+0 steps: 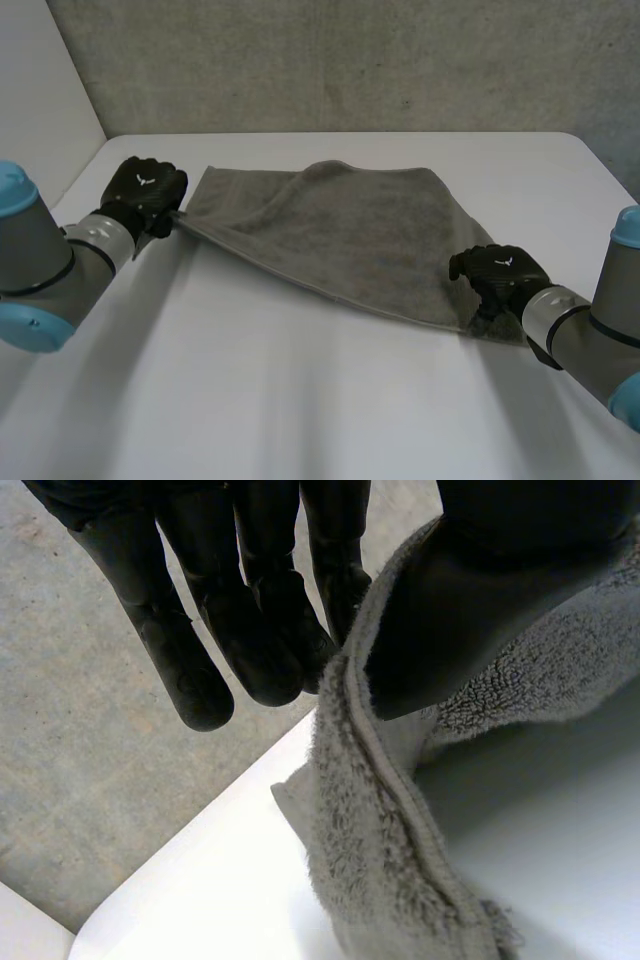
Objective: Fold the towel.
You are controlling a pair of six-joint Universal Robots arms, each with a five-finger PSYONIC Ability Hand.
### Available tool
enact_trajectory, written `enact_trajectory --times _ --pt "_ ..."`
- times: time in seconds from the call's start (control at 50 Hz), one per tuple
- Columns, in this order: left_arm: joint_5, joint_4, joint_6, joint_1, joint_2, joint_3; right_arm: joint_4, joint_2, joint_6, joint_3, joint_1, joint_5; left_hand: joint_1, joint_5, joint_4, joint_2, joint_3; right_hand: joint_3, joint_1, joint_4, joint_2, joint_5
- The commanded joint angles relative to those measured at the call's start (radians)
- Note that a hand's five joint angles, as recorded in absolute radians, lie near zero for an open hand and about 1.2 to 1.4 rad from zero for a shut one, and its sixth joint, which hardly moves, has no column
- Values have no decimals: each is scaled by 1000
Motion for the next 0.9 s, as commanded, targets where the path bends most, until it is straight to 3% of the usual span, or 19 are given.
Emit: enact_trajectory --times 0.02,0.08,0.36,0.38,0.4,0.44,0.48,0.64,0.74,0.9 --pt "2 -138 -120 1 -60 157 -13 24 3 -6 5 0 111 93 39 57 57 -52 -38 -44 -45 -14" --pt "4 -190 -170 3 -93 218 -48 66 7 -20 13 2 111 93 39 57 57 -37 -24 -29 -30 0" --pt "2 -200 -190 1 -129 264 -82 170 27 -86 39 13 111 93 39 57 57 104 117 112 111 141" --pt "2 -200 -190 1 -129 264 -82 172 27 -89 39 11 111 93 39 57 57 284 297 292 291 321" --pt "2 -200 -190 1 -129 264 -82 172 27 -89 39 11 111 93 39 57 57 286 299 294 293 323" --pt "2 -202 -190 3 -129 264 -82 168 27 -95 38 11 111 93 39 57 57 800 813 808 807 837" --pt "2 -202 -190 1 -127 261 -80 159 29 -103 36 13 111 93 39 57 57 886 899 894 893 923" --pt "5 -222 -190 6 -106 218 -70 -8 41 -107 12 6 111 93 39 57 57 887 900 895 894 924" --pt "51 -225 -192 21 -28 156 -56 -109 39 -115 -8 -21 111 93 39 57 57 887 900 895 894 924" --pt "97 -225 -194 29 78 47 67 -80 26 -133 -18 -66 111 93 39 57 57 887 900 895 894 924"
